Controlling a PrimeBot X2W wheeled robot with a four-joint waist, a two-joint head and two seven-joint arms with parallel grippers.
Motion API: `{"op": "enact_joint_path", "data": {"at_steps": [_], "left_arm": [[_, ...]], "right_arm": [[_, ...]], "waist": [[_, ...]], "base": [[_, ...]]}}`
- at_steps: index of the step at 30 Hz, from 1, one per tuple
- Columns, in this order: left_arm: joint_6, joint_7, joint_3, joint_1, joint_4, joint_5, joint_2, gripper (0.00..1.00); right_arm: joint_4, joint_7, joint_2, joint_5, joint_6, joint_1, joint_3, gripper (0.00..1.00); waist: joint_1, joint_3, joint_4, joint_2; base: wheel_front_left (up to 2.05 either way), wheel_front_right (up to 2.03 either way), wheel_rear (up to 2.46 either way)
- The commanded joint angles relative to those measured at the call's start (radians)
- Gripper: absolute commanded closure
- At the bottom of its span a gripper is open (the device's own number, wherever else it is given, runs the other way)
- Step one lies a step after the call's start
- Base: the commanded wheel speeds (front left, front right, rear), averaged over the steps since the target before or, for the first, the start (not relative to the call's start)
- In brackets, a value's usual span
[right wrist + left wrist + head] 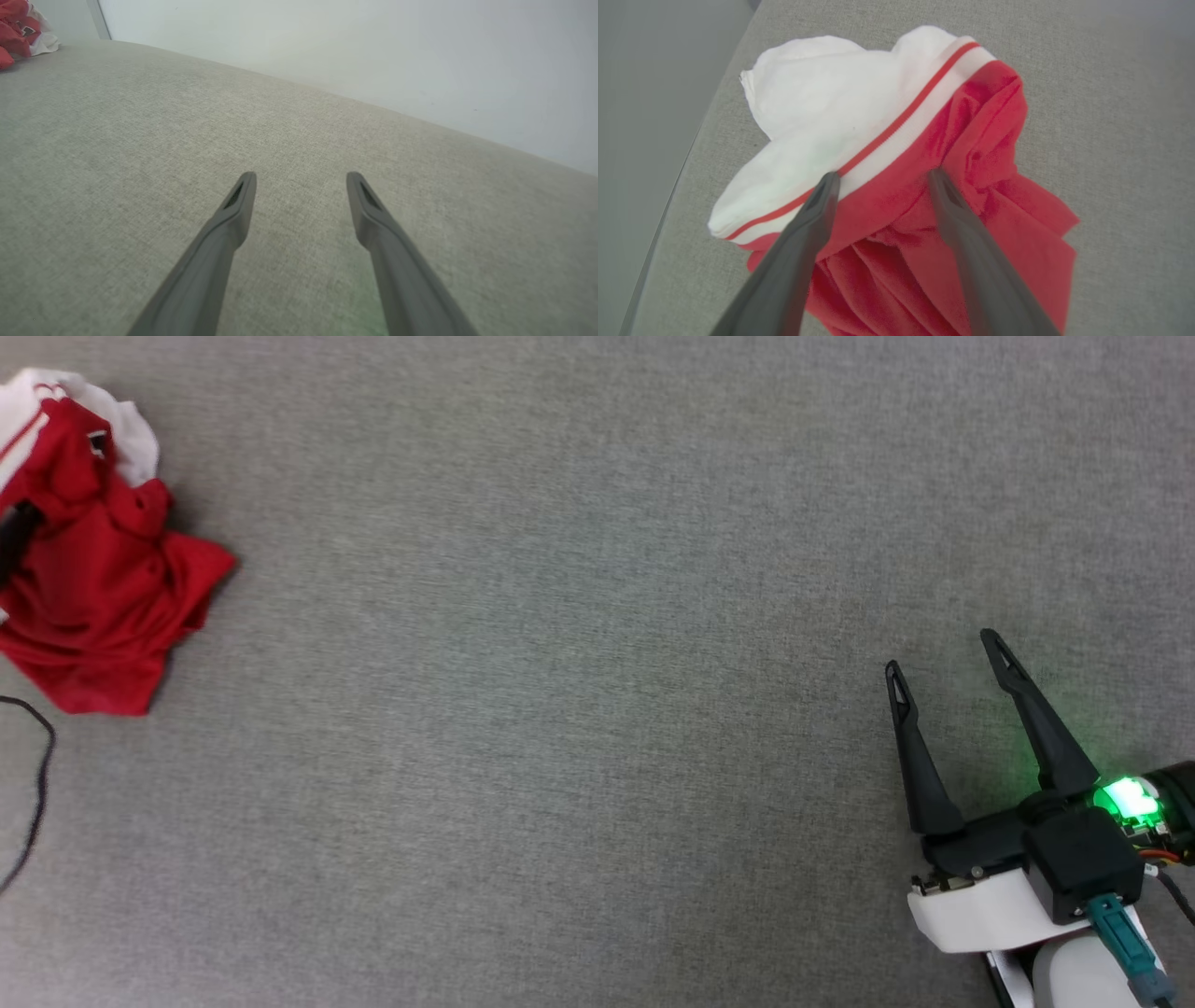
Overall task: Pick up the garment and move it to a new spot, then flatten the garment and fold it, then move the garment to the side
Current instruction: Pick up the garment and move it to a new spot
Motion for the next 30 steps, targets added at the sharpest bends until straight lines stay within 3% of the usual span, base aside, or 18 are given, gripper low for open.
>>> {"op": "enact_joint_path", "data": {"at_steps": [1,6,7,8,19,30], "left_arm": [[0.001,0.022,-0.006,-0.033,0.014,-0.021,0.021,0.0],[0.001,0.058,-0.035,-0.081,0.082,-0.062,0.039,0.0],[0.001,0.063,-0.048,-0.085,0.093,-0.061,0.041,0.6],[0.001,0.063,-0.059,-0.088,0.103,-0.063,0.039,1.0],[0.001,-0.079,-0.119,-0.12,0.158,-0.057,0.073,1.0],[0.001,-0.283,-0.232,-0.1,-0.007,-0.019,0.146,1.0]], "right_arm": [[-0.007,-0.002,-0.001,-0.005,0.0,-0.024,0.001,0.0],[-0.012,-0.002,0.004,-0.005,0.0,-0.033,0.002,0.0],[-0.01,-0.002,0.005,-0.008,0.0,-0.03,0.0,0.0],[-0.006,-0.001,0.006,-0.01,0.0,-0.028,-0.002,0.0],[0.036,-0.001,0.014,0.006,0.0,-0.03,0.001,0.0],[0.137,-0.002,0.019,0.088,0.0,0.014,0.003,0.0]], "waist": [[-0.0003,0.043,-0.029,0.0],[-0.0003,0.076,-0.047,0.0],[-0.0003,0.078,-0.049,0.0],[-0.0003,0.08,-0.051,0.0],[-0.0003,0.006,-0.039,0.0],[-0.0003,-0.248,-0.053,0.0]], "base": [[0.0,0.0,0.0],[0.0,0.0,0.0],[0.0,0.0,0.0],[0.0,0.0,0.0],[0.0,0.0,0.0],[0.0,0.0,0.0]]}}
